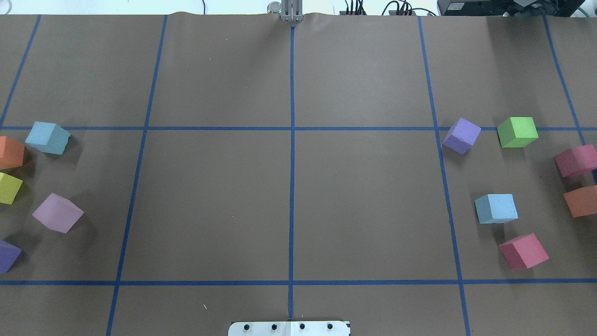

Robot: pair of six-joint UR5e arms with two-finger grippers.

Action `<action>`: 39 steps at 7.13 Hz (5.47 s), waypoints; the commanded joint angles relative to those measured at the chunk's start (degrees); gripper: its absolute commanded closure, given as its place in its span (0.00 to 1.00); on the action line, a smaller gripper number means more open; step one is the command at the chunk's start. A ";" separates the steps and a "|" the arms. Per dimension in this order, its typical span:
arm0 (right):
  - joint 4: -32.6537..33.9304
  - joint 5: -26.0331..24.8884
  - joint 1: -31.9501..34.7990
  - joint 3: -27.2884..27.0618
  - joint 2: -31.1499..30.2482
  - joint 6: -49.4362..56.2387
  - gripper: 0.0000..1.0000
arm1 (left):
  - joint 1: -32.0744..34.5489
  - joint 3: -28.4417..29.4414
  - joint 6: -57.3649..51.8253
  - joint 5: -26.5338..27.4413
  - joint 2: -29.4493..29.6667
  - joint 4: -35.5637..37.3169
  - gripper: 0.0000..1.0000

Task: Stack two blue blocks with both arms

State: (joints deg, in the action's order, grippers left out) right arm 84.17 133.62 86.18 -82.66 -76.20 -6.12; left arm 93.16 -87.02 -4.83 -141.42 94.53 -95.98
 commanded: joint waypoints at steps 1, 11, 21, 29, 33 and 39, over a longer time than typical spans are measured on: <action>-0.06 0.67 0.04 -0.05 0.00 -0.56 0.00 | 0.00 -0.17 -0.09 0.00 -0.48 0.00 0.02; -4.51 1.65 -13.29 -17.79 -7.90 -21.21 0.00 | 0.09 -5.70 0.26 -0.53 -3.21 -1.13 0.02; -18.60 -4.68 -34.84 -25.27 -21.54 -45.02 0.00 | 0.00 -6.14 0.53 -0.53 -3.21 -1.49 0.02; -20.01 -15.23 -42.85 -24.66 -21.62 -48.20 0.00 | 0.00 -5.97 0.53 -0.53 -3.21 -1.41 0.02; -20.01 -15.32 -42.94 -24.74 -21.54 -49.16 0.19 | 0.00 -5.97 0.53 -0.53 -3.21 -1.41 0.02; -19.92 -16.02 -43.38 -24.66 -21.54 -49.26 0.29 | 0.00 -5.88 0.53 -0.53 -3.21 -1.41 0.02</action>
State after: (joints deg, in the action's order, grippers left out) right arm 64.19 117.62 42.84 -107.32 -97.76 -55.37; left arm 93.16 -92.92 -4.31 -141.94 91.32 -97.38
